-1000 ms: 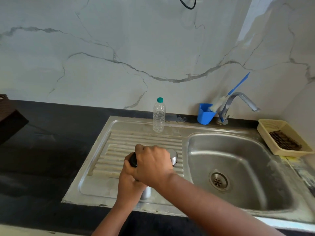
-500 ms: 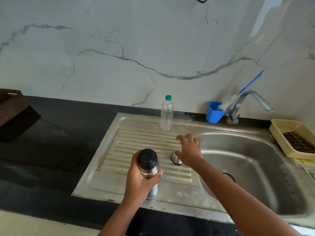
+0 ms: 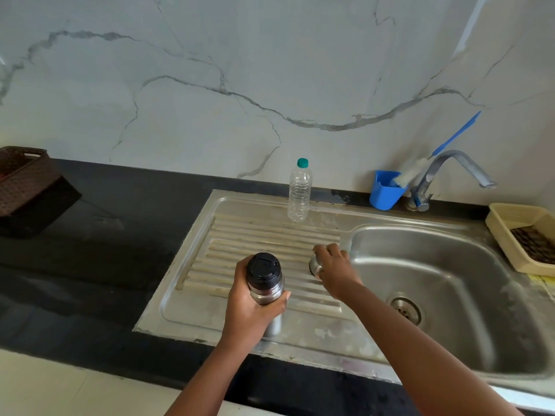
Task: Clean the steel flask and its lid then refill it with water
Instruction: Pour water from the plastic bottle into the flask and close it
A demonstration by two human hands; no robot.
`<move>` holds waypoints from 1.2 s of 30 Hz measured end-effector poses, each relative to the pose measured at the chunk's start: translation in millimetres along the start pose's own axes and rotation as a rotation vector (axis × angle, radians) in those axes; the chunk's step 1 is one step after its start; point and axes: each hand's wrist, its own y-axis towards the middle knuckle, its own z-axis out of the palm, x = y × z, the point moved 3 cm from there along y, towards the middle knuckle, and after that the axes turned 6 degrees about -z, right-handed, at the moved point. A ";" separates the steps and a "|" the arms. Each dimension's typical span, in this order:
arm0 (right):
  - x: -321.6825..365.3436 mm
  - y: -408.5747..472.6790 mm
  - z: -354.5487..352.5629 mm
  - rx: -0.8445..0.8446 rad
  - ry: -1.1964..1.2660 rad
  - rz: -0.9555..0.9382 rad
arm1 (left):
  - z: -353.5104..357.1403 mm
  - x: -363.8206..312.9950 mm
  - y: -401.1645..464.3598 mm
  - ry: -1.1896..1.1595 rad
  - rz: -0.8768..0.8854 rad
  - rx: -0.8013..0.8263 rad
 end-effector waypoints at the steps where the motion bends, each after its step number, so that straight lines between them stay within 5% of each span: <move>1: 3.9 -2.3 -9.0 -0.049 0.068 -0.004 | 0.3 -0.1 0.1 -0.001 0.004 0.001; 7: 72.3 -41.2 -110.4 -0.403 0.513 -0.346 | 3.1 -0.8 1.4 -0.023 0.030 0.003; 14: 134.3 -80.1 -149.0 -0.196 0.468 -0.764 | 2.6 0.0 1.3 -0.118 0.047 0.044; 24: 136.8 -76.2 -113.3 -0.014 0.322 -0.718 | 3.6 0.5 2.5 -0.159 0.044 0.083; 34: 154.7 -79.3 -93.9 -0.380 -0.117 -0.495 | 5.0 -9.9 -2.8 -0.107 0.018 0.034; 36: 157.0 -79.8 -97.8 -0.346 -0.105 -0.452 | 4.4 -6.6 -4.0 -0.131 -0.013 0.049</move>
